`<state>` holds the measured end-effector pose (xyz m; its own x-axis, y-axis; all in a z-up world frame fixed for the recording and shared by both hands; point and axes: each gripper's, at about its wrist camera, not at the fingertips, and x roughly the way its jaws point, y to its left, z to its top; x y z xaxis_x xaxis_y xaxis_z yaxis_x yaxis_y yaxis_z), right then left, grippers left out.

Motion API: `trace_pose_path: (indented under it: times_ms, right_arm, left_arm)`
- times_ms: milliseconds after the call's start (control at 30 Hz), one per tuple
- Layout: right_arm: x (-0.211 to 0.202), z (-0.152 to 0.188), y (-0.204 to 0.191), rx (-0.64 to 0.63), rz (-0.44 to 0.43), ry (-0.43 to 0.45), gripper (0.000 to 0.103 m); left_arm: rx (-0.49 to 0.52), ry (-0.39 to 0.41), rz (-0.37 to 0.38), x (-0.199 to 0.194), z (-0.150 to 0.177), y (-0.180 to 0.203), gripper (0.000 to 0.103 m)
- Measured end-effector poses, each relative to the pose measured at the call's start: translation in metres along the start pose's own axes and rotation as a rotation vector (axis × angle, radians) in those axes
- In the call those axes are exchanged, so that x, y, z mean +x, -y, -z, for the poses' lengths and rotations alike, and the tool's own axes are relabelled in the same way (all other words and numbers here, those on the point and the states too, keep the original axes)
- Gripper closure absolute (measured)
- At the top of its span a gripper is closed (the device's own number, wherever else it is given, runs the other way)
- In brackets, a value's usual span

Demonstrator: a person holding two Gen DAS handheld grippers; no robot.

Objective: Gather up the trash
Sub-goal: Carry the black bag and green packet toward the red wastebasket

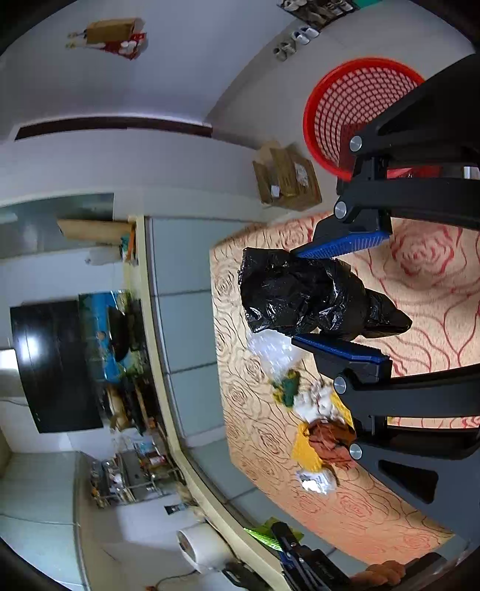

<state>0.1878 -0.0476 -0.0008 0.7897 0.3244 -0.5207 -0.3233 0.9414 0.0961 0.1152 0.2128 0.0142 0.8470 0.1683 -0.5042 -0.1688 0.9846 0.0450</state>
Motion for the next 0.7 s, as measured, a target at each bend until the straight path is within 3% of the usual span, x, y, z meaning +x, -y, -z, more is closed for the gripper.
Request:
trace_pose_path:
  times_ms: [267, 700]
  right_arm:
    - [-0.017, -0.003, 0.040, 0.050, 0.068, 0.030, 0.063]
    - [-0.039, 0.005, 0.108, 0.137, 0.192, 0.057, 0.063]
  left_arm:
    - [0.049, 0.021, 0.087, 0.004, -0.012, 0.048, 0.085]
    - [0.154, 0.016, 0.312, 0.022, -0.023, 0.156, 0.085]
